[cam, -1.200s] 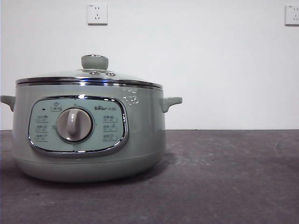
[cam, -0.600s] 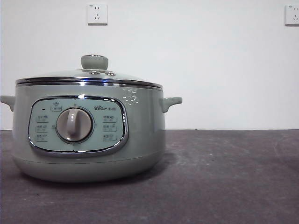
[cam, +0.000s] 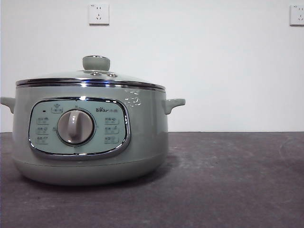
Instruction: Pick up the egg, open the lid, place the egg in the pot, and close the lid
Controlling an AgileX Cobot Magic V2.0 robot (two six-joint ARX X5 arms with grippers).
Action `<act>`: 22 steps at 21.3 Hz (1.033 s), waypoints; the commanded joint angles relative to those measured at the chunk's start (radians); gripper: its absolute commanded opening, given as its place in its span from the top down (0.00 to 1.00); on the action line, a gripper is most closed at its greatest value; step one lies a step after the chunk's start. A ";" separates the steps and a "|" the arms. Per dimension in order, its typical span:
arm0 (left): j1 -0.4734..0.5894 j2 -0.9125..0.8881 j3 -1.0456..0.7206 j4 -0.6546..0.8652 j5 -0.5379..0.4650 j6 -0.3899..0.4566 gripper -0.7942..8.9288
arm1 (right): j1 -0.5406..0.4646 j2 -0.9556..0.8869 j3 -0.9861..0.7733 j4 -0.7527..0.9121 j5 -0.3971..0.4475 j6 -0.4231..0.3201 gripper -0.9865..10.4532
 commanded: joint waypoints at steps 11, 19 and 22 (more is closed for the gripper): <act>0.003 -0.004 -0.015 0.002 -0.005 0.007 0.92 | 0.001 -0.002 -0.008 0.005 0.002 0.010 0.93; 0.003 -0.004 -0.015 0.002 -0.005 0.007 0.92 | -0.201 -0.126 -0.069 0.080 -0.034 -0.102 0.93; 0.003 -0.004 -0.015 0.002 -0.005 0.007 0.92 | -0.447 -0.257 -0.243 0.243 -0.307 -0.134 0.93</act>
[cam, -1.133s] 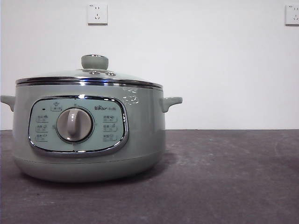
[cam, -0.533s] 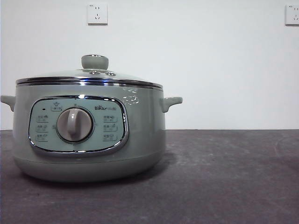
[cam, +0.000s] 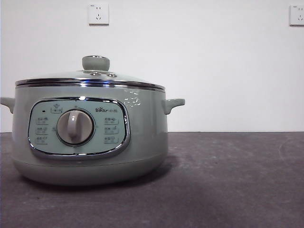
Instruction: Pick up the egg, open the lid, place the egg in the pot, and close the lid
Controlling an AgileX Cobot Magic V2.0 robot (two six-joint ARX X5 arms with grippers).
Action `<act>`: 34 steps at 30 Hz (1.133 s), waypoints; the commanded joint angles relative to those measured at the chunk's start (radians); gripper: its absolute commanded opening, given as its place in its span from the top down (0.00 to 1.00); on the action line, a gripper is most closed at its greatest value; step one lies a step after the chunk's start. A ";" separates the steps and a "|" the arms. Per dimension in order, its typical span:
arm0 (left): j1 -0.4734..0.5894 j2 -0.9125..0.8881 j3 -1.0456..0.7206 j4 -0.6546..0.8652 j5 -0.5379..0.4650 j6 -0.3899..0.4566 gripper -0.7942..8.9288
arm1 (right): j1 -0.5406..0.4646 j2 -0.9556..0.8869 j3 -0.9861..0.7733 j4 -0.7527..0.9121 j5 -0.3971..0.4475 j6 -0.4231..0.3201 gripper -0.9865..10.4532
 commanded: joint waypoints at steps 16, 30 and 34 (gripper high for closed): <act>0.003 -0.003 -0.015 0.002 -0.002 0.007 0.92 | -0.366 -0.409 -0.590 0.269 -0.325 0.017 0.93; 0.003 -0.003 -0.015 0.003 -0.002 0.006 0.92 | -0.365 -0.409 -0.653 0.280 -0.322 0.045 0.93; 0.003 -0.003 -0.015 0.003 -0.002 0.007 0.92 | -0.365 -0.408 -0.653 0.280 -0.313 0.043 0.93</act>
